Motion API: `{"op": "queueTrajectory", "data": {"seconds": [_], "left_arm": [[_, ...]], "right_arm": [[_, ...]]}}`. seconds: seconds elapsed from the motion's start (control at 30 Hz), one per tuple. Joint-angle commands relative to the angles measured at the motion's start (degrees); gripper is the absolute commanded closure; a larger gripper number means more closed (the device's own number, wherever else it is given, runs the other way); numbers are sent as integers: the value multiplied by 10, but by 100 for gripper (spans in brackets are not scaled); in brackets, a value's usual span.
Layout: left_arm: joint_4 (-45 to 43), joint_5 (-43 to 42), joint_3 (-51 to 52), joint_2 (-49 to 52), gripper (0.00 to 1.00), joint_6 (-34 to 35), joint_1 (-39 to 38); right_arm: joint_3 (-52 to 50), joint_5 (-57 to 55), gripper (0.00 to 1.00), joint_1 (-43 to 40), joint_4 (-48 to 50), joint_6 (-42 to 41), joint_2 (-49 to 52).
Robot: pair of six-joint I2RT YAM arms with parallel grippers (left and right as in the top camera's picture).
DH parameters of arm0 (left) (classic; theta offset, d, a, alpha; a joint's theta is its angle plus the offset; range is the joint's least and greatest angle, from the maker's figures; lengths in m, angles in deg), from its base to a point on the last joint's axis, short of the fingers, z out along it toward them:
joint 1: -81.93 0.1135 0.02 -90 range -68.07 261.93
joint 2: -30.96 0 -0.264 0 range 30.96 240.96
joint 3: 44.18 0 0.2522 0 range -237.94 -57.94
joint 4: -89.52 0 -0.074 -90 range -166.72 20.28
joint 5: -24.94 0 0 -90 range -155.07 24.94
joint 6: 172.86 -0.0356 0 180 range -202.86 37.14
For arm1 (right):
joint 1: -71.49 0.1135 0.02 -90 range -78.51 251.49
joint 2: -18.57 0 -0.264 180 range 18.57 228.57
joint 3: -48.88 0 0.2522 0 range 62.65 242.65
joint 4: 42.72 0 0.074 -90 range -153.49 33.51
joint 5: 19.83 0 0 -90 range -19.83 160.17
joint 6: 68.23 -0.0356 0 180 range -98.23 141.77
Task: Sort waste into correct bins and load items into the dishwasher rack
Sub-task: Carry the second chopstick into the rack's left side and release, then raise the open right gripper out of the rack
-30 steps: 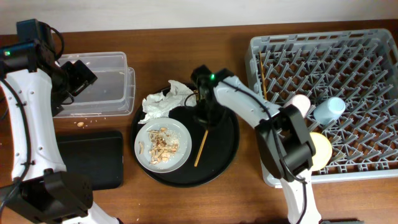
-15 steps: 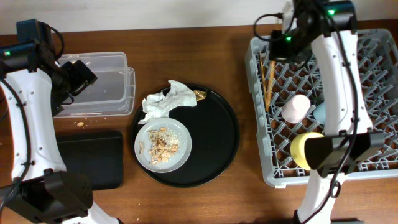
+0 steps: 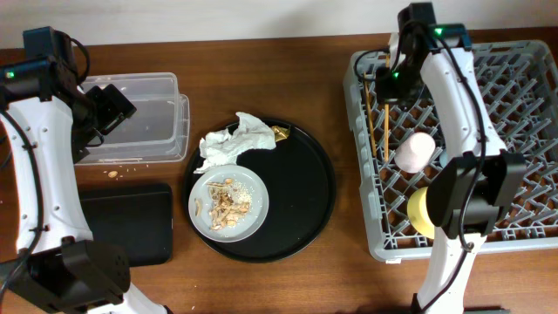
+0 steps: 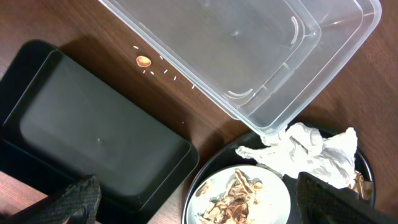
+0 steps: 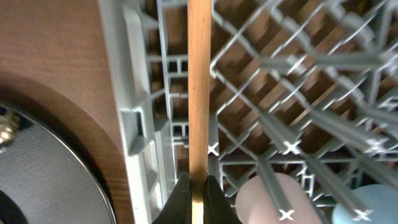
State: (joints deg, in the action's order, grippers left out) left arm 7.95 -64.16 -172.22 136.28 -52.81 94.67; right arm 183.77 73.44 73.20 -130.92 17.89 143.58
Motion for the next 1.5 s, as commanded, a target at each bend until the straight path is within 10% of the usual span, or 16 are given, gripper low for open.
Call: {"op": "queueTrajectory", "data": {"seconds": [0.0,0.17,0.23,0.3,0.57,0.73,1.07,1.47], "left_arm": [[0,4,-10,-16,1,5,3],[0,4,-10,-16,1,5,3],[0,4,-10,-16,1,5,3],[0,4,-10,-16,1,5,3],[0,4,-10,-16,1,5,3],[0,4,-10,-16,1,5,3],[0,4,-10,-16,1,5,3],[0,4,-10,-16,1,5,3]], "right_arm": [[-15,10,89,11,-2,4,2],[-4,10,79,28,-32,0,-5],[5,10,40,35,-45,-2,-10],[22,8,30,39,-68,-34,-16],[177,90,25,87,-205,-61,-53],[176,83,1,185,-182,-122,-59],[179,2,1,205,-219,-181,-73],[177,1,1,-84,-229,-174,-160]]}}
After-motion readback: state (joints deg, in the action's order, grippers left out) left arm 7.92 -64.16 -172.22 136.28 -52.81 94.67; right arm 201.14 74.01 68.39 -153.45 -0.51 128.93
